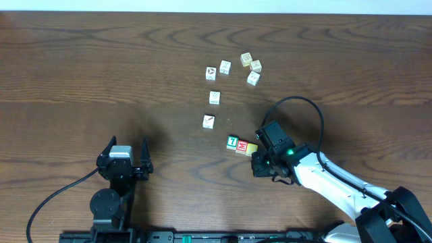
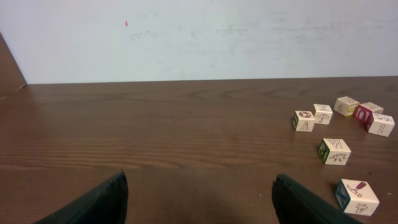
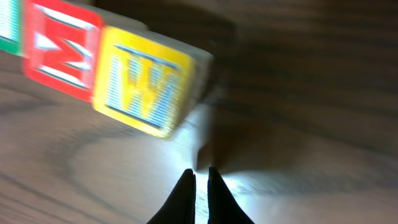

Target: Lift 4 blocks

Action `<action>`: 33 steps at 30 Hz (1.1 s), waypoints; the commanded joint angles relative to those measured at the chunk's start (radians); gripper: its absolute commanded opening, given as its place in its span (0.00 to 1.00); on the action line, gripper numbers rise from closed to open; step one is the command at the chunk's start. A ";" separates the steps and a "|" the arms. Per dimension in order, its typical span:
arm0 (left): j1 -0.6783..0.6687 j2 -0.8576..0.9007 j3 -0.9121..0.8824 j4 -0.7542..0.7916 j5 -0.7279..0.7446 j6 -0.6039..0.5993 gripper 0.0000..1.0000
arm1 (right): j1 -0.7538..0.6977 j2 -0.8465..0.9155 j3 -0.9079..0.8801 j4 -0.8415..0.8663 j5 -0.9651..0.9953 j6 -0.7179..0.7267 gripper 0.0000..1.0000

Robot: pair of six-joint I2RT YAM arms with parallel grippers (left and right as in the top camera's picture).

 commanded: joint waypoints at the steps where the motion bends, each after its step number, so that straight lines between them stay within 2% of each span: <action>1: 0.006 -0.004 -0.014 -0.039 0.003 -0.005 0.74 | 0.008 0.008 -0.006 0.027 -0.053 0.011 0.07; 10: 0.006 -0.004 -0.014 -0.039 0.003 -0.005 0.74 | 0.027 0.008 -0.006 0.090 0.005 0.010 0.13; 17: 0.006 -0.004 -0.014 -0.039 0.003 -0.005 0.74 | 0.027 0.010 -0.006 0.110 0.019 0.000 0.14; 22: 0.006 -0.004 -0.014 -0.039 0.002 -0.005 0.74 | 0.027 0.016 -0.006 0.115 0.019 0.000 0.01; 33: 0.006 -0.004 -0.014 -0.039 0.003 -0.005 0.74 | 0.100 0.090 -0.006 0.173 0.000 0.000 0.02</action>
